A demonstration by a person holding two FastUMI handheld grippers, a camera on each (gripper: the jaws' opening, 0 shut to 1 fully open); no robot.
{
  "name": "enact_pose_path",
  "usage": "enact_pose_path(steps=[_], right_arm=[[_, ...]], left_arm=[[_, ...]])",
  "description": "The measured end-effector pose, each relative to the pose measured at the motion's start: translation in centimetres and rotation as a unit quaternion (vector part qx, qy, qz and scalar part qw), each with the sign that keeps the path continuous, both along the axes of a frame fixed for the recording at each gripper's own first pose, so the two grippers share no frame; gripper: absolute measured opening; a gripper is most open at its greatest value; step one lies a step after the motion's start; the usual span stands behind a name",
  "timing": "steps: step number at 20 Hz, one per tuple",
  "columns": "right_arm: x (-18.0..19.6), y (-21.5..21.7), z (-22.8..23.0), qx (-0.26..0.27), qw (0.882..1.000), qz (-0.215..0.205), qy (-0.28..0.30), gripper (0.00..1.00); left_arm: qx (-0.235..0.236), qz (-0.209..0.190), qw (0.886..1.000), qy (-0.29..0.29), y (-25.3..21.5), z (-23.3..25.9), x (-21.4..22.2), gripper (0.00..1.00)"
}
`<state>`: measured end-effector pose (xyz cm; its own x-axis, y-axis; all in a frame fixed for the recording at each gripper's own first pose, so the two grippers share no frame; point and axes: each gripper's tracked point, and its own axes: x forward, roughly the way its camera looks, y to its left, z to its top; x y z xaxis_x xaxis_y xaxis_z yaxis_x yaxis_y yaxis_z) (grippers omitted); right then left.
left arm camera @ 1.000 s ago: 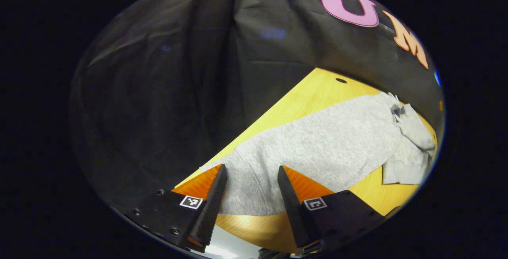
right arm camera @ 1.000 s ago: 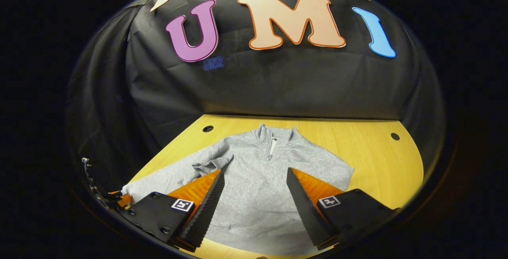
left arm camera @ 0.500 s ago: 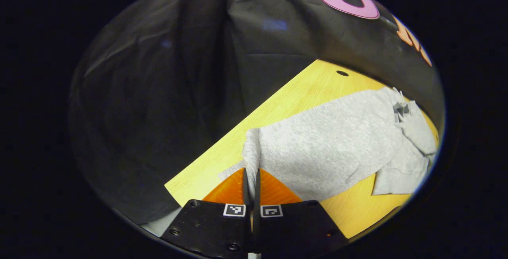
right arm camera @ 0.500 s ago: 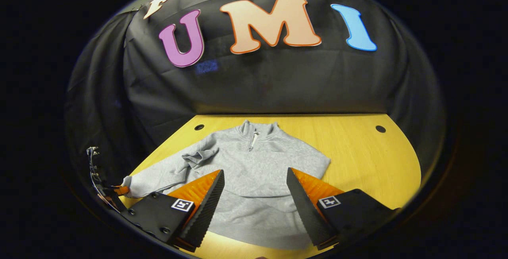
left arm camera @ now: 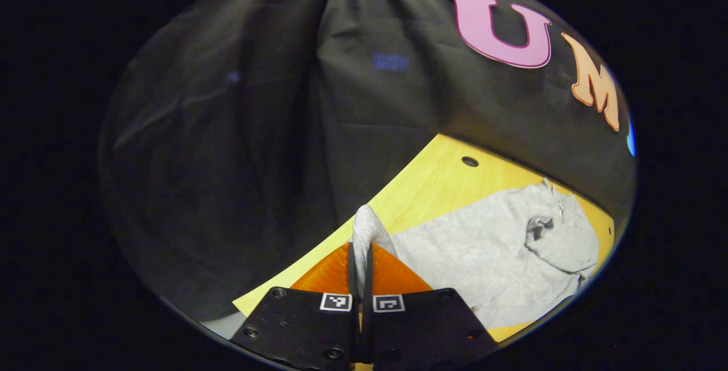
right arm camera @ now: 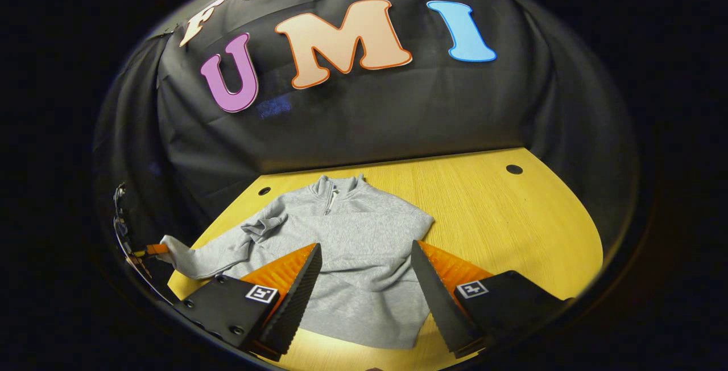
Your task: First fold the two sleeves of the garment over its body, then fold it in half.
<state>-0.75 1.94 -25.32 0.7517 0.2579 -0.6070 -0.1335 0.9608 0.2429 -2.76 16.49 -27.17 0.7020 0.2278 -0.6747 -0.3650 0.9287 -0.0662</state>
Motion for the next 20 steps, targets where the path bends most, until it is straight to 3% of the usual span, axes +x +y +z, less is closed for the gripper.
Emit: enact_pose_path(steps=[10,20], right_arm=[[-3.3,-5.3,-0.9,-0.003,0.999,-0.034,0.009,0.98],[-5.3,-11.4,-1.1,-0.010,0.995,-0.094,0.012,0.98]], left_arm=[[-0.008,-0.104,0.993,-0.063,-11.4,6.5,9.2,0.01],[-0.013,-0.230,0.968,-0.097,-26.3,9.4,13.6,0.00]])
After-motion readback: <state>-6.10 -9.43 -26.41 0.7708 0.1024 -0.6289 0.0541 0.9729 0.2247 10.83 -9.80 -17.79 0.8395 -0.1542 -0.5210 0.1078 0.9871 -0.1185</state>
